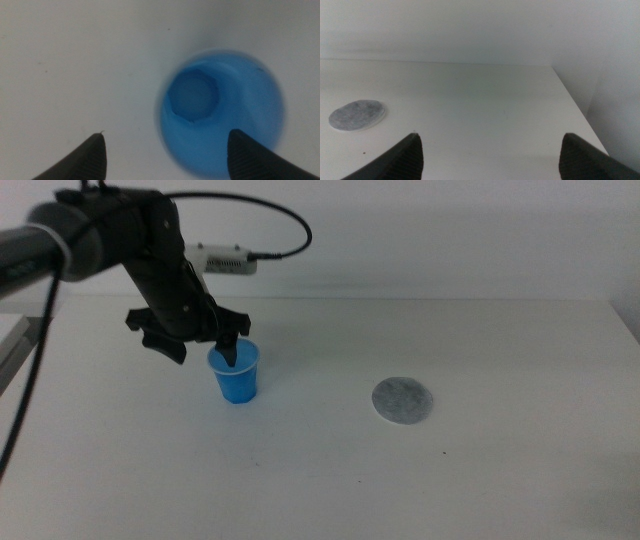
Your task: Place an empty cup on a cup mat.
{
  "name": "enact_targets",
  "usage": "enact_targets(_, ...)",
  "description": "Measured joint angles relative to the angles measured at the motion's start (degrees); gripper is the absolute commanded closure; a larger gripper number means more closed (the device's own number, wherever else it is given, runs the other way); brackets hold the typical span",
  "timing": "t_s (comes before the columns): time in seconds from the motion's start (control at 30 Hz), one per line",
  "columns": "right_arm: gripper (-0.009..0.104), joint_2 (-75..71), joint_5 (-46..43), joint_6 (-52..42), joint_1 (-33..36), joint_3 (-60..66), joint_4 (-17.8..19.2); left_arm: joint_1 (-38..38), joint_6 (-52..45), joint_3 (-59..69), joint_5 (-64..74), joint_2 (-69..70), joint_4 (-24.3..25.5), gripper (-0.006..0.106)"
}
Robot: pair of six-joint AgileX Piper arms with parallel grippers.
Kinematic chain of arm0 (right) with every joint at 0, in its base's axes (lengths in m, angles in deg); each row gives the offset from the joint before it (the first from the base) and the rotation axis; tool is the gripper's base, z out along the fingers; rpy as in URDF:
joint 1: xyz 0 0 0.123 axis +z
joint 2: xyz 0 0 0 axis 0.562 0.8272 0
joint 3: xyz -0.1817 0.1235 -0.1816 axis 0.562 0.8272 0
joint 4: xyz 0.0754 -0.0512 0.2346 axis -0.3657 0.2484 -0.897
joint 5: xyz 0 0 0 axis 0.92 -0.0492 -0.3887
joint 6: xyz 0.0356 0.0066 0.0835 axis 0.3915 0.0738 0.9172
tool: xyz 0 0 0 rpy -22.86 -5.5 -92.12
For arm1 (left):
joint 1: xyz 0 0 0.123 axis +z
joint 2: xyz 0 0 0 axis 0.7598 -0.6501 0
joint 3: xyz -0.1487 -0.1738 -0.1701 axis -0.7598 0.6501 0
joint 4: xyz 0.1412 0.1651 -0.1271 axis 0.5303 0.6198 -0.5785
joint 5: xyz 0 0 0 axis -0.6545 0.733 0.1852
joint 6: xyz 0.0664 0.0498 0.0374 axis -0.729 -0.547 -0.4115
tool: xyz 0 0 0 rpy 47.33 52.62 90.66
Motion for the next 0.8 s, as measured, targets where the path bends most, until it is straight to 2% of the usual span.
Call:
enact_targets(0.13, 0.002, 0.0, 0.0, 0.0, 0.0, 0.0, 0.0, 0.0, -0.7, -0.1, -1.8, -3.3, 0.1, 0.026)
enact_targets(0.23, 0.002, 0.0, 0.0, 0.0, 0.0, 0.0, 0.0, 0.0, -2.2, -0.1, -2.7, -4.7, 0.1, 0.041)
enact_targets(0.47, 0.002, 0.0, 0.0, 0.0, 0.0, 0.0, 0.0, 0.0, -2.0, -0.1, -3.7, -5.6, 0.0, 0.102)
enact_targets(0.63, 0.002, 0.0, 0.0, 0.0, 0.0, 0.0, 0.0, -2.4, -0.9, -0.1, -3.8, -3.4, 0.2, 0.102)
enact_targets(0.8, 0.002, 0.0, 0.0, 0.0, 0.0, 0.0, 0.0, -10.2, 1.5, -1.9, -4.5, -1.4, -0.4, 0.102)
